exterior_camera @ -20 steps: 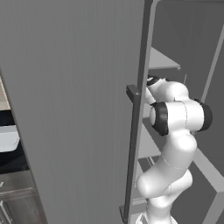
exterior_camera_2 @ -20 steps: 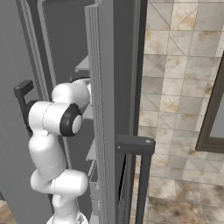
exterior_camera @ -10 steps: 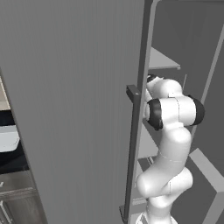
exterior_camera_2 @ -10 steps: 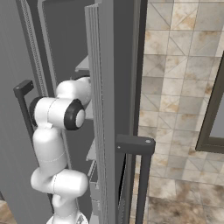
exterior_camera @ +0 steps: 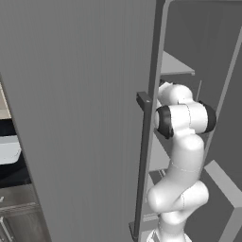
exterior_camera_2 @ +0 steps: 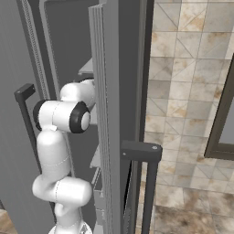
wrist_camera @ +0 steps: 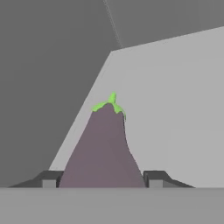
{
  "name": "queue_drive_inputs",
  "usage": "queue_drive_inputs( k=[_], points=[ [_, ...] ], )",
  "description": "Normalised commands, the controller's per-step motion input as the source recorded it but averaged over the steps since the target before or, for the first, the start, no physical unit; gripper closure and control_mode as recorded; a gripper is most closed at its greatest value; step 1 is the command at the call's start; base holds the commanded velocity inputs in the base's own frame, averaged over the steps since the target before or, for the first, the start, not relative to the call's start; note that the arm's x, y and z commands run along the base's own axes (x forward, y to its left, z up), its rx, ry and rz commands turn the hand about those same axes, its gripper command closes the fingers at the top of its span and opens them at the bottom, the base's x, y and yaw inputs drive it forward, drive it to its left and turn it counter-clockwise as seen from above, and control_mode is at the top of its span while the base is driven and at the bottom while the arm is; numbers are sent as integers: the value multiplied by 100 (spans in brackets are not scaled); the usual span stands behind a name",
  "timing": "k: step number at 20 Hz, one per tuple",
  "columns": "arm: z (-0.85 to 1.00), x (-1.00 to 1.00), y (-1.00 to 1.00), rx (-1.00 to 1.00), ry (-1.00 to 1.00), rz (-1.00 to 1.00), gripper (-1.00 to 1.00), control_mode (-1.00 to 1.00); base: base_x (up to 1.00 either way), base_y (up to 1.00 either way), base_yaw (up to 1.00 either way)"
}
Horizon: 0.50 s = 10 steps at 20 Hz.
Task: Take the eggplant and potato out of the freezer and place them in the tupperware container on the counter. Then put the tupperware containing the vegetables back in the freezer.
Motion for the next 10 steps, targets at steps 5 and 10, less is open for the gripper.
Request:
queue_drive_inputs(
  k=[5, 10],
  points=[
    [-20, -3, 23, 0, -2, 0, 100, -100, 0, 0, 0],
    [-2, -34, 8, -1, -10, 0, 100, -100, 0, 0, 0]
  ],
)
